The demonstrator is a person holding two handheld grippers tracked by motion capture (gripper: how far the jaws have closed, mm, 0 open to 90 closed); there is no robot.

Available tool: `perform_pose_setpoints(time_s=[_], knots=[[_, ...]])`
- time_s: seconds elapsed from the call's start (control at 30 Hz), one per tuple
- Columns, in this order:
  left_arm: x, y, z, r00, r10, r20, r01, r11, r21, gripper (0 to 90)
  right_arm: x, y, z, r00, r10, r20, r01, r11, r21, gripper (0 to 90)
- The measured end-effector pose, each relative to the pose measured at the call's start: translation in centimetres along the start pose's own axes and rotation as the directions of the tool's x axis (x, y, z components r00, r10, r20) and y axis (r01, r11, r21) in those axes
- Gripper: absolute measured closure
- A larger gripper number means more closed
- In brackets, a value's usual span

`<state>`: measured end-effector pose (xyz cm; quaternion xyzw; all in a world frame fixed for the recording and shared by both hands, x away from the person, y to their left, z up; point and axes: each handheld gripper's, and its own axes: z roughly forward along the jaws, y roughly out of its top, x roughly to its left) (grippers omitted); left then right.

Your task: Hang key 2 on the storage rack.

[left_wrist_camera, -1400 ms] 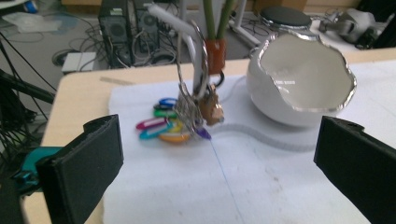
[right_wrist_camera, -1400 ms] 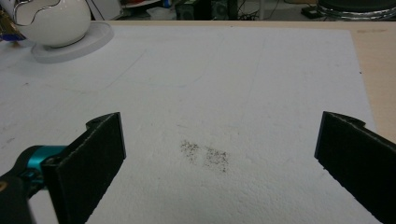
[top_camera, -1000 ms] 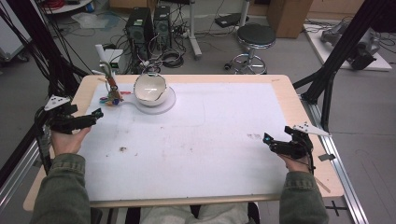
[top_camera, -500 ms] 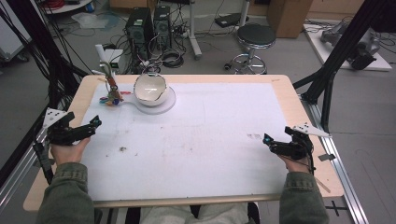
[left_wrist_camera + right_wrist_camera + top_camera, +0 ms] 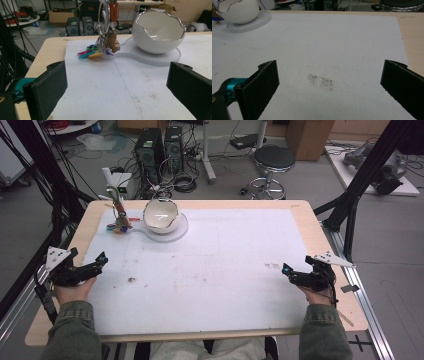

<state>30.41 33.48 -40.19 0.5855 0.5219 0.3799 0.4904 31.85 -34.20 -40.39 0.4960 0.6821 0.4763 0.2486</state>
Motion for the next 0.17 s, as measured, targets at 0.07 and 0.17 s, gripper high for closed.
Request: perform_pose_setpoints(time_s=[0.07,0.17], knots=[[0.02,-0.03,-0.08,1.0,-0.003,0.005,0.003,1.0,0.0,3.5,0.07,0.0,0.06,1.0,-0.004,-0.002,0.004,1.0,0.002,0.7],[0.1,-0.06,-0.13,0.9999,-0.011,0.004,0.011,0.9999,0.001,3.6,0.15,-0.02,0.11,1.0,-0.005,-0.001,0.005,1.0,0.005,0.7]])
